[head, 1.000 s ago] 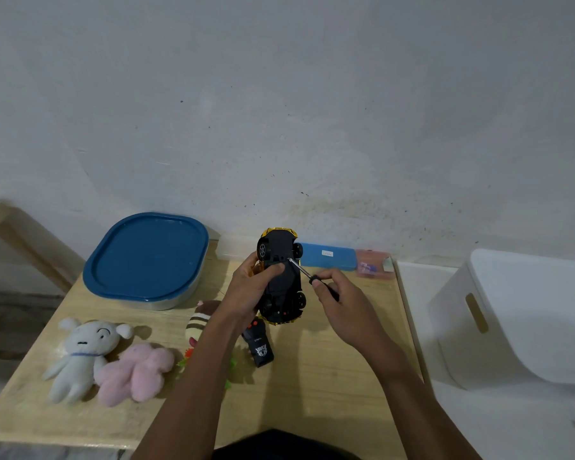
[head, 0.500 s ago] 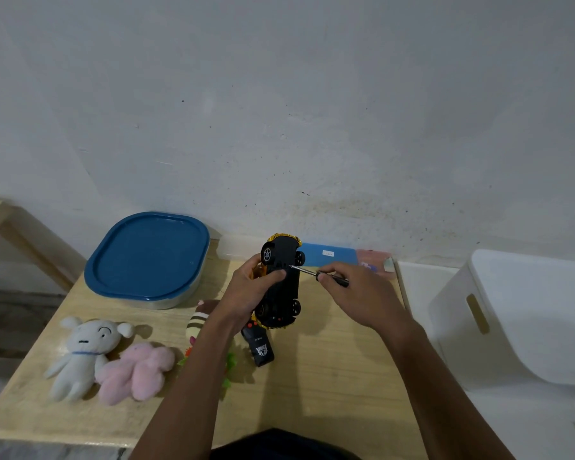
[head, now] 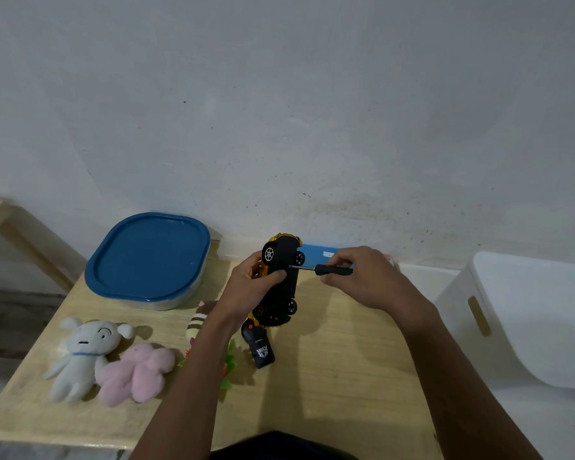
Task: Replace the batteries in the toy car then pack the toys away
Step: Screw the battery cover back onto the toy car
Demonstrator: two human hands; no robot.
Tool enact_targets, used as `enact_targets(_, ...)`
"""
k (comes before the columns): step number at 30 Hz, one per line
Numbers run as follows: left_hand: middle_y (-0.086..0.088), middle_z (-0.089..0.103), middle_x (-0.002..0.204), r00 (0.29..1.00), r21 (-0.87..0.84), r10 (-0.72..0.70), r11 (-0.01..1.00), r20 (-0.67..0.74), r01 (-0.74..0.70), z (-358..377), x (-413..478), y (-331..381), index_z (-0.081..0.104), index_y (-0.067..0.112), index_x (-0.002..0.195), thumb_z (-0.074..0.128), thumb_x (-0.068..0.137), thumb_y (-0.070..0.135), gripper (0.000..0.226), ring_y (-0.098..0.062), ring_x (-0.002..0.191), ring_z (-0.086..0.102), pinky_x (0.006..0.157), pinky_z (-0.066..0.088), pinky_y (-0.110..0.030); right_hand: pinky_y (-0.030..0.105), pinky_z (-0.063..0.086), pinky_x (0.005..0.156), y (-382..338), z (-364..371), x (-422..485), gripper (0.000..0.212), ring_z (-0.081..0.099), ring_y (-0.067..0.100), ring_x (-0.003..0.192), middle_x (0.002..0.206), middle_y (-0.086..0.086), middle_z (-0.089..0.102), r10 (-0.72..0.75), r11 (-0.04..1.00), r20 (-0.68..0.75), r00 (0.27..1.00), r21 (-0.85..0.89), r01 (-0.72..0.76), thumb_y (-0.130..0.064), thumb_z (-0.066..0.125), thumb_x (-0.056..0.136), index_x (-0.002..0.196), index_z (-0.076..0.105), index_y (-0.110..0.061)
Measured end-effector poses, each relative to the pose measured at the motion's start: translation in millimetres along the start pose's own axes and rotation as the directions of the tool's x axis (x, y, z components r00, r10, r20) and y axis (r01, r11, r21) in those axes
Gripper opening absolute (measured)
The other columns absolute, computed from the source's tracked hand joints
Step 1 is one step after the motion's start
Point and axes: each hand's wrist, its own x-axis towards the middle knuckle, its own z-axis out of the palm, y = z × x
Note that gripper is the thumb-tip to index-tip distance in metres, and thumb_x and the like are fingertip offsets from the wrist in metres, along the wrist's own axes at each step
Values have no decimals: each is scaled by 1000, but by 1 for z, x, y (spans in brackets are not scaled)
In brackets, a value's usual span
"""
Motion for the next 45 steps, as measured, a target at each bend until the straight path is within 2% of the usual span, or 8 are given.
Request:
enact_targets(4, 0, 74, 104, 1000, -3, 12, 1000, 23, -12, 2, 0, 1, 67, 31, 111, 72, 86, 15, 30, -16, 97, 71, 82, 56, -29, 28, 33, 54, -4, -3, 3, 48, 47, 15, 54, 56, -2, 48, 45, 999, 30, 999, -23, -45, -48, 51, 96, 58, 56, -19)
enact_targets(9, 0, 74, 102, 1000, -10, 20, 1000, 8, -20, 4, 1, 2, 66, 29, 110, 71, 86, 14, 29, -17, 96, 70, 80, 56, -28, 34, 51, 69, -2, -2, -1, 27, 64, 16, 82, 93, -7, 60, 126, 992, 111, 986, -20, -125, -48, 64, 87, 101, 49, -30)
enact_targets(17, -3, 72, 104, 1000, -24, 8, 1000, -14, -9, 1, 2, -1, 66, 31, 110, 71, 86, 16, 29, -21, 101, 68, 85, 55, -32, 23, 45, 63, -7, 4, -3, 26, 59, 8, 74, 84, -7, 64, 58, 998, -88, 994, 17, -57, -45, 62, 90, 92, 70, -20)
enact_targets(23, -2, 73, 104, 999, -36, -7, 999, -46, 5, -6, 5, -3, 70, 39, 102, 73, 84, 19, 27, -24, 103, 69, 96, 53, -48, 30, 50, 66, -9, 8, -5, 28, 62, 12, 76, 94, -3, 62, 61, 996, 70, 996, 63, -66, -40, 58, 94, 114, 43, -28)
enact_targets(31, -2, 73, 103, 997, -13, 1, 1000, -79, -2, -9, 5, -4, 70, 38, 101, 73, 85, 17, 26, -25, 102, 69, 93, 55, -46, 25, 47, 67, -13, 8, -3, 16, 61, 9, 79, 97, -5, 63, 43, 998, -22, 999, 46, -42, -35, 63, 92, 104, 61, -24)
enact_targets(35, -2, 73, 104, 998, -7, -3, 1000, -65, 2, -9, 3, -5, 69, 39, 101, 72, 85, 18, 26, -23, 101, 69, 93, 55, -46, 27, 39, 58, -18, 10, -2, 39, 60, 20, 72, 79, 5, 63, 42, 997, -34, 999, -58, -44, -45, 49, 98, 93, 69, -12)
enact_targets(40, -5, 72, 105, 996, -25, 8, 1000, -89, -10, -14, 3, -4, 68, 31, 107, 71, 86, 15, 27, -25, 101, 69, 93, 55, -46, 22, 40, 54, -21, 11, -5, 26, 57, 8, 68, 85, -7, 58, 56, 998, 70, 996, -36, -53, -41, 56, 94, 112, 44, -27)
enact_targets(45, -6, 72, 103, 994, -20, 21, 1000, -108, -24, -19, 1, -6, 68, 30, 107, 71, 86, 14, 27, -26, 99, 69, 92, 56, -48, 20, 40, 52, -21, 13, 1, 19, 56, 6, 63, 85, -9, 62, 32, 999, 68, 997, 9, -33, -36, 63, 92, 105, 52, -27)
